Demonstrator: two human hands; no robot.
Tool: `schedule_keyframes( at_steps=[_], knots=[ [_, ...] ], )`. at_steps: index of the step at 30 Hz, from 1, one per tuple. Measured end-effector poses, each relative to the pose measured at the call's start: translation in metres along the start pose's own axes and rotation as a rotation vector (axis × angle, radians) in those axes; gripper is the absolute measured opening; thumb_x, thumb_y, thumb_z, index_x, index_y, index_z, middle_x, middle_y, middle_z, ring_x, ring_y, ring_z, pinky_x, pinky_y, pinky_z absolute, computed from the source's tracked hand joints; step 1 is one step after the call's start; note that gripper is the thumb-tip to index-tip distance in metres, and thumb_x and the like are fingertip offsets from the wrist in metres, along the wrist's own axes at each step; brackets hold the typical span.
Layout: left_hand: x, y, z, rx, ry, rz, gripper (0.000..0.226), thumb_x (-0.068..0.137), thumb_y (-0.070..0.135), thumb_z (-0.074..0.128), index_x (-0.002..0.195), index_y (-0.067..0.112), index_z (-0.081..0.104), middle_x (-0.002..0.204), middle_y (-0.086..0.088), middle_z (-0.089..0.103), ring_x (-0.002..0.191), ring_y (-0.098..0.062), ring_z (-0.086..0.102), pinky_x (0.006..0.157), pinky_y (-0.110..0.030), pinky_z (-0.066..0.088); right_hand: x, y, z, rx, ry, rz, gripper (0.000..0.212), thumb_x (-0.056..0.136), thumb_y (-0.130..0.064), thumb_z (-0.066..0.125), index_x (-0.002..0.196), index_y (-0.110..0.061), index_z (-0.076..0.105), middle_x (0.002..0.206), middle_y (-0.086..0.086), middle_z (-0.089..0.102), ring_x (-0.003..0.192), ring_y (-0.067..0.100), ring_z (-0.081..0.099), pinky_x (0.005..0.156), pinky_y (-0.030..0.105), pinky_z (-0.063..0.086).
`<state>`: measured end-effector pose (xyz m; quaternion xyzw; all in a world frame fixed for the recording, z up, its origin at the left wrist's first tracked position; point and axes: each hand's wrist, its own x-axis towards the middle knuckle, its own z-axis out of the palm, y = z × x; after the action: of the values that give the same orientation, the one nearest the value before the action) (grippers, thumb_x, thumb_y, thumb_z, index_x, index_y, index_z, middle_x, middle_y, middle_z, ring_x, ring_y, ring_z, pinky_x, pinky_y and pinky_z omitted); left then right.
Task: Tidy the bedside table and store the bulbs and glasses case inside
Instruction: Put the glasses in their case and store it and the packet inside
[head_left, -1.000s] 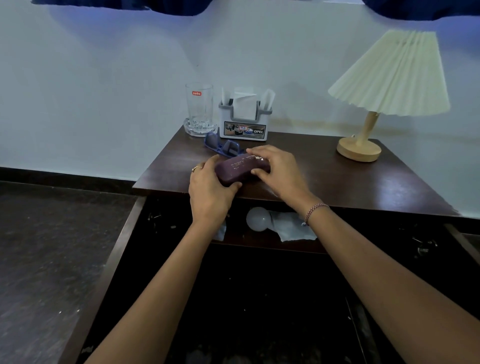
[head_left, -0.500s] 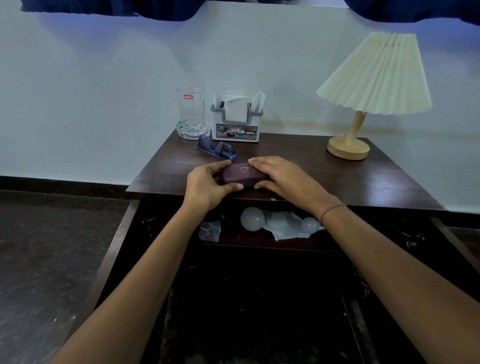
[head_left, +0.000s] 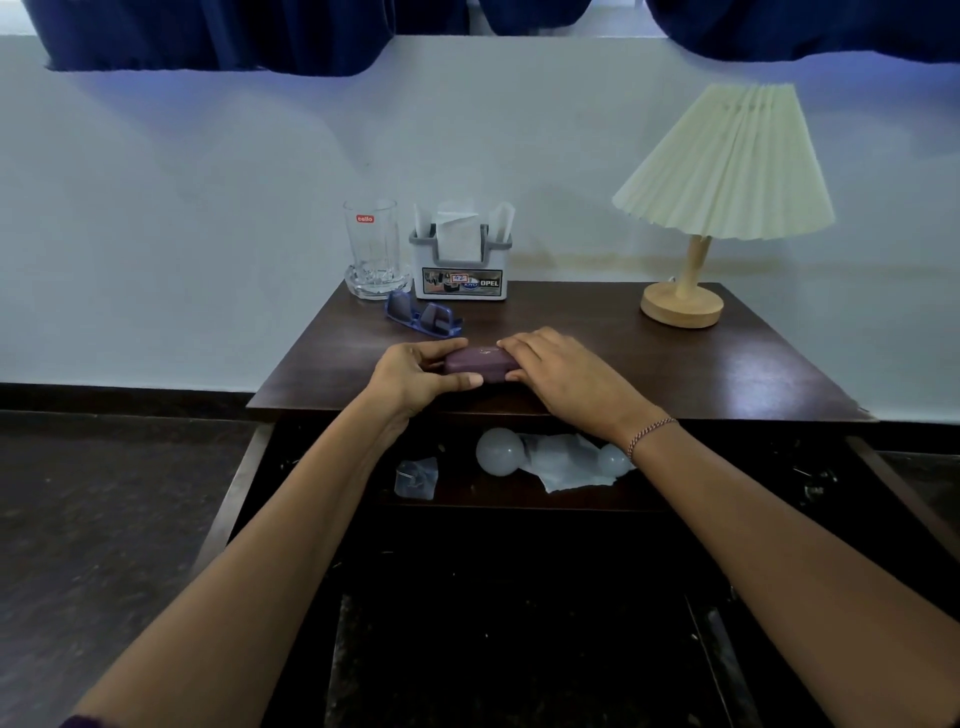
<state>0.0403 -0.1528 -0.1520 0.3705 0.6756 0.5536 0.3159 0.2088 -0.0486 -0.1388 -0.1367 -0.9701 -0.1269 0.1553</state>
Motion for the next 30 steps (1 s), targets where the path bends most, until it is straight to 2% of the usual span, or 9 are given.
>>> schedule_keyframes(
  at_steps=[2, 7, 10, 14, 17, 19, 23, 26, 30],
  knots=[
    [0.001, 0.002, 0.0, -0.054, -0.027, -0.011, 0.06, 0.064, 0.002, 0.079, 0.121, 0.008, 0.061, 0.12, -0.016, 0.065, 0.107, -0.018, 0.059, 0.104, -0.029, 0.042, 0.002, 0.001, -0.001, 0.017, 0.024, -0.007, 0.041, 0.1, -0.029, 0.034, 0.13, -0.005, 0.044, 0.13, 0.012, 0.055, 0.112, 0.026, 0.052, 0.094, 0.039, 0.044],
    [0.002, 0.004, -0.003, -0.114, -0.06, -0.042, 0.059, 0.067, -0.003, 0.076, 0.122, 0.009, 0.06, 0.121, -0.015, 0.063, 0.115, -0.023, 0.058, 0.108, -0.033, 0.039, 0.003, 0.002, -0.001, 0.044, 0.053, -0.006, 0.037, 0.1, -0.027, 0.035, 0.127, -0.005, 0.047, 0.122, 0.013, 0.06, 0.106, 0.027, 0.055, 0.09, 0.04, 0.045],
    [-0.001, 0.003, -0.004, -0.142, -0.103, -0.014, 0.07, 0.063, -0.015, 0.072, 0.127, 0.009, 0.056, 0.114, -0.009, 0.066, 0.11, -0.018, 0.06, 0.105, -0.031, 0.042, 0.007, 0.007, -0.008, 0.087, 0.096, 0.031, 0.036, 0.1, -0.027, 0.035, 0.124, -0.006, 0.051, 0.116, 0.014, 0.063, 0.104, 0.028, 0.058, 0.086, 0.041, 0.048],
    [-0.007, 0.001, -0.005, -0.087, -0.141, 0.07, 0.079, 0.062, -0.013, 0.075, 0.132, 0.015, 0.052, 0.107, -0.003, 0.069, 0.096, -0.005, 0.066, 0.099, -0.025, 0.047, 0.014, 0.018, -0.012, 0.179, 0.111, 0.103, 0.033, 0.1, -0.032, 0.033, 0.118, -0.012, 0.053, 0.111, 0.007, 0.067, 0.098, 0.025, 0.063, 0.073, 0.036, 0.048],
    [-0.007, 0.001, -0.005, -0.058, -0.137, 0.086, 0.099, 0.062, -0.01, 0.077, 0.143, 0.025, 0.033, 0.107, -0.006, 0.069, 0.103, -0.012, 0.062, 0.098, -0.026, 0.044, 0.021, 0.03, -0.012, 0.259, 0.083, 0.187, 0.027, 0.1, -0.033, 0.033, 0.115, -0.016, 0.048, 0.102, 0.007, 0.069, 0.087, 0.029, 0.064, 0.065, 0.031, 0.039],
    [-0.006, 0.001, -0.006, -0.049, -0.158, 0.093, 0.104, 0.061, -0.009, 0.078, 0.145, 0.029, 0.029, 0.107, -0.007, 0.07, 0.103, -0.014, 0.063, 0.095, -0.025, 0.044, 0.026, 0.036, -0.012, 0.389, 0.037, 0.232, 0.022, 0.099, -0.029, 0.037, 0.114, -0.014, 0.045, 0.102, 0.01, 0.068, 0.087, 0.029, 0.063, 0.068, 0.031, 0.041],
    [-0.006, 0.001, -0.007, -0.046, -0.17, 0.083, 0.092, 0.062, -0.009, 0.078, 0.14, 0.022, 0.041, 0.109, -0.007, 0.069, 0.096, -0.009, 0.064, 0.094, -0.023, 0.046, 0.045, 0.042, -0.014, 0.583, -0.083, 0.305, 0.024, 0.098, -0.026, 0.042, 0.112, -0.011, 0.053, 0.104, 0.005, 0.062, 0.092, 0.019, 0.057, 0.08, 0.031, 0.044],
    [-0.006, 0.001, -0.006, -0.026, -0.172, 0.089, 0.083, 0.063, -0.011, 0.076, 0.137, 0.012, 0.045, 0.109, -0.002, 0.067, 0.094, -0.003, 0.062, 0.08, -0.009, 0.05, 0.066, 0.036, -0.021, 0.625, -0.095, 0.293, 0.033, 0.098, -0.032, 0.041, 0.113, -0.014, 0.065, 0.116, 0.005, 0.066, 0.105, 0.016, 0.059, 0.083, 0.023, 0.04],
    [-0.006, 0.003, -0.006, -0.01, -0.175, 0.099, 0.08, 0.066, -0.012, 0.074, 0.137, 0.005, 0.043, 0.11, -0.005, 0.065, 0.091, -0.004, 0.062, 0.077, -0.007, 0.051, 0.103, 0.012, -0.026, 0.531, -0.206, 0.231, 0.034, 0.098, -0.034, 0.042, 0.112, -0.015, 0.067, 0.124, 0.008, 0.064, 0.113, 0.023, 0.057, 0.09, 0.029, 0.041]
  ],
)
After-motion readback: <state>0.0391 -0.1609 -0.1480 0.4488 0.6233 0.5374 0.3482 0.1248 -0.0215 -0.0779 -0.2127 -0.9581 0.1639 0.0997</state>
